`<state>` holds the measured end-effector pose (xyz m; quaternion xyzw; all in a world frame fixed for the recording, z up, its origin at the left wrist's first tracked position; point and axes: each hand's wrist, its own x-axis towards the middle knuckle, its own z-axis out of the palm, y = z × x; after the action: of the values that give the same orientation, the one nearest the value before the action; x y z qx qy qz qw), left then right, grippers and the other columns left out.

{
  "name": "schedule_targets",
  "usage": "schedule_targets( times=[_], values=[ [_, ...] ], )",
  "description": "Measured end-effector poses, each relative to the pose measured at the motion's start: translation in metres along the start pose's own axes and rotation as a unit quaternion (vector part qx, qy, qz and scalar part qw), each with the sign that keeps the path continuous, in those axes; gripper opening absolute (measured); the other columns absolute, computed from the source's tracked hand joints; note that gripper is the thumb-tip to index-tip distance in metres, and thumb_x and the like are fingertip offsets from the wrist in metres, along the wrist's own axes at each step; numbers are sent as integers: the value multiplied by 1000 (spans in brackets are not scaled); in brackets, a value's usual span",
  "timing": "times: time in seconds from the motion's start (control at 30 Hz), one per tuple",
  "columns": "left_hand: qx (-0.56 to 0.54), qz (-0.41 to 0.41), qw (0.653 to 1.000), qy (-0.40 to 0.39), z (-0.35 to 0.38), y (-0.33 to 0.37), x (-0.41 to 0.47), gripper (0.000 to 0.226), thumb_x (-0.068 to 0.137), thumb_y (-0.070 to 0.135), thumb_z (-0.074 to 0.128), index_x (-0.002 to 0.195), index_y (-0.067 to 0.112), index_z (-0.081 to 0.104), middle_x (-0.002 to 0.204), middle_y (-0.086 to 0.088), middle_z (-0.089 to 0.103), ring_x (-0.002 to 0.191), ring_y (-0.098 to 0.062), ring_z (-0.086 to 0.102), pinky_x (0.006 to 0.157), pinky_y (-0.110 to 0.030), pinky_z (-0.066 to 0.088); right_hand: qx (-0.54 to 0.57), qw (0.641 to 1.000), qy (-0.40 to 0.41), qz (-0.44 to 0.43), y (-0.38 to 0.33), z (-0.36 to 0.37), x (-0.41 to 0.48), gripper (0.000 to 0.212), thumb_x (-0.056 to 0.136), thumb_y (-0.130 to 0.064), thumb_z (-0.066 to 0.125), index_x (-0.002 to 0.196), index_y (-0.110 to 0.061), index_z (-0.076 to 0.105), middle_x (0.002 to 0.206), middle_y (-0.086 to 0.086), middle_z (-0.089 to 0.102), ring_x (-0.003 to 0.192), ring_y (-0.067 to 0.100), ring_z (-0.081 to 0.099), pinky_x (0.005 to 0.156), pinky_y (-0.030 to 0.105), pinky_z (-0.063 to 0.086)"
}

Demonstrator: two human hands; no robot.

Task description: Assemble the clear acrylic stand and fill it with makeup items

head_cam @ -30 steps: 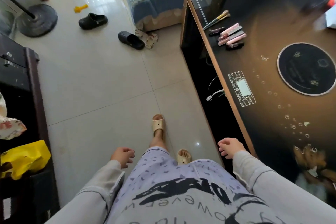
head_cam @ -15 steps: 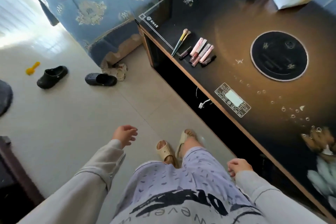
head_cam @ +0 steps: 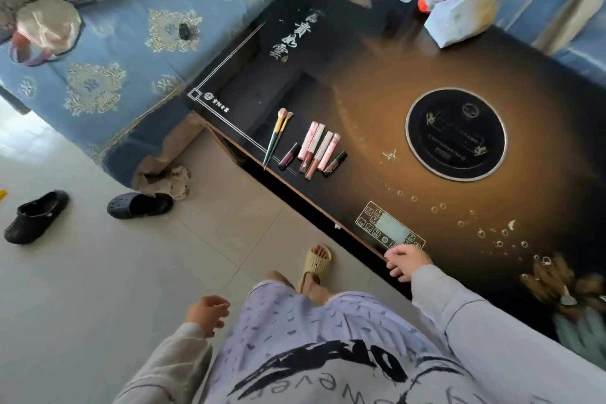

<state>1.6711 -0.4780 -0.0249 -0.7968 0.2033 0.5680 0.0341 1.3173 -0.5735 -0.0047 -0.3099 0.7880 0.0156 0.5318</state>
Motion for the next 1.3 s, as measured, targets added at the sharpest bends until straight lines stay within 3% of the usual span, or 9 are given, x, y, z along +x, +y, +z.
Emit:
schedule_targets(
  times=[0.2,0.43,0.53,0.63,0.8,0.93,1.07,1.2,1.3],
  values=[
    [31,13,999,0,-31,53,18,13,91,2,46,95,4,58,76,-8,55,54,-17,46,50,-22,31,72,997,31,28,-25,-14,11,18,90,-3,46,76,-8,56,58,5,48,44,15,39,28,8,27],
    [136,69,988,-31,-57,145,45,19,93,3,43,103,2,59,83,-9,58,53,-14,47,47,-19,32,76,994,18,75,-19,13,4,28,91,-1,42,67,-11,53,58,4,51,47,15,43,46,21,34],
    [191,116,974,-43,-67,188,52,25,92,5,43,110,1,61,94,-12,60,55,-13,49,46,-19,35,99,987,47,121,-13,29,-2,34,90,-2,45,59,-12,52,57,5,51,47,17,42,43,20,34],
    [224,159,960,-45,-80,230,58,24,92,8,45,106,4,63,104,-15,66,70,-20,56,51,-21,40,152,969,84,173,-10,49,-8,34,88,1,47,57,-10,54,55,9,50,45,19,41,32,13,33],
    [250,196,947,-43,-101,270,73,27,93,10,45,112,1,62,113,-18,67,82,-23,57,56,-20,43,179,956,88,216,-22,78,-13,31,85,3,49,57,-7,57,66,15,57,45,20,45,47,22,34],
    [283,180,941,-52,-106,278,83,26,92,11,45,110,1,62,102,-17,67,81,-24,57,57,-24,45,205,953,62,216,-45,91,-12,31,86,-1,51,57,-9,56,58,9,53,47,20,46,48,23,34],
    [309,217,926,-32,-89,292,86,24,89,9,44,99,6,66,87,-9,60,81,-24,56,84,-33,51,199,961,46,187,-80,86,3,26,85,-1,47,64,-11,58,58,6,52,48,18,48,46,21,35],
    [339,243,909,-28,-63,306,78,23,89,11,45,95,6,67,91,-16,64,86,-31,60,85,-33,50,174,976,38,128,-120,70,28,29,85,-6,46,59,-16,57,58,4,53,50,16,48,47,21,37],
    [319,259,912,-16,-42,314,79,26,90,19,50,100,3,67,89,-13,65,89,-30,63,84,-31,49,169,981,40,89,-148,59,47,20,87,-8,46,75,-9,62,63,6,56,49,15,48,48,22,36]
  ],
)
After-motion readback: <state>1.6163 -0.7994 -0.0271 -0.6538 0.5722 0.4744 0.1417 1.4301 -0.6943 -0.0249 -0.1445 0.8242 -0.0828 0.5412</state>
